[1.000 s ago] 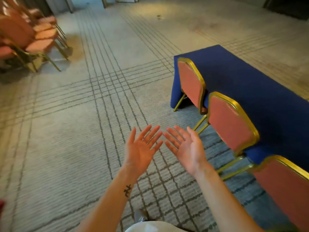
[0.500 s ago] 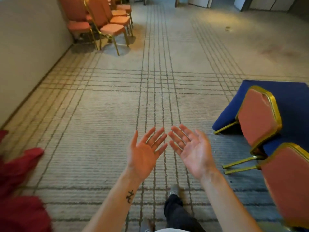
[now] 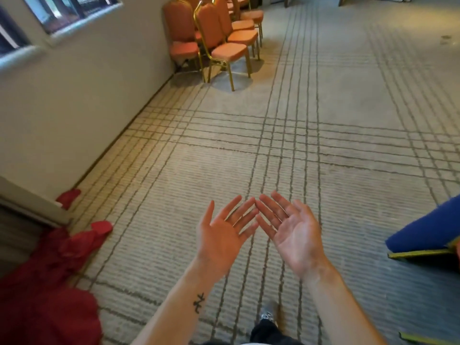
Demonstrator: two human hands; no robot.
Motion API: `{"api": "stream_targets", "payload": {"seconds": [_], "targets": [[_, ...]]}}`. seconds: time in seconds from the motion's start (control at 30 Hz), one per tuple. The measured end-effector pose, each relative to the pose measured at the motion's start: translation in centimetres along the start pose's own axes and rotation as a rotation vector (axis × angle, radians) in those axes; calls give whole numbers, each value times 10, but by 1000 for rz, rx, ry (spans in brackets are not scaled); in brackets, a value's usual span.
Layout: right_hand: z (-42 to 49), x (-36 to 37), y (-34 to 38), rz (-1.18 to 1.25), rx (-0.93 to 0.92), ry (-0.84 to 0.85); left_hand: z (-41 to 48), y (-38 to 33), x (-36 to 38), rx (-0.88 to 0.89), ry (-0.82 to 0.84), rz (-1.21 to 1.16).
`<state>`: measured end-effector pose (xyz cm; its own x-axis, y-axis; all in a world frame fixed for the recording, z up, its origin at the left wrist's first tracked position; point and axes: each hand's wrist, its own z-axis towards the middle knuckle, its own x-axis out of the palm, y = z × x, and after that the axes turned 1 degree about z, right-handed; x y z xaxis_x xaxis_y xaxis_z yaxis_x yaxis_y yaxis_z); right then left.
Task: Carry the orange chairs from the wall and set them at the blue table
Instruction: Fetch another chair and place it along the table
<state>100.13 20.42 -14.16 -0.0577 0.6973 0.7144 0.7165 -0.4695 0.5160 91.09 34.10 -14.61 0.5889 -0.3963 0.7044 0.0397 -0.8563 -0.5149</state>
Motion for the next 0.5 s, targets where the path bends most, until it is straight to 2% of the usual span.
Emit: {"api": "stream_targets", "payload": {"seconds": [0.23, 0.5], "targets": [[89, 32, 48, -30, 66, 71, 73, -35, 35, 64, -42, -56], [204, 78, 66, -92, 112, 49, 180, -91, 41, 59, -90, -116]]}}
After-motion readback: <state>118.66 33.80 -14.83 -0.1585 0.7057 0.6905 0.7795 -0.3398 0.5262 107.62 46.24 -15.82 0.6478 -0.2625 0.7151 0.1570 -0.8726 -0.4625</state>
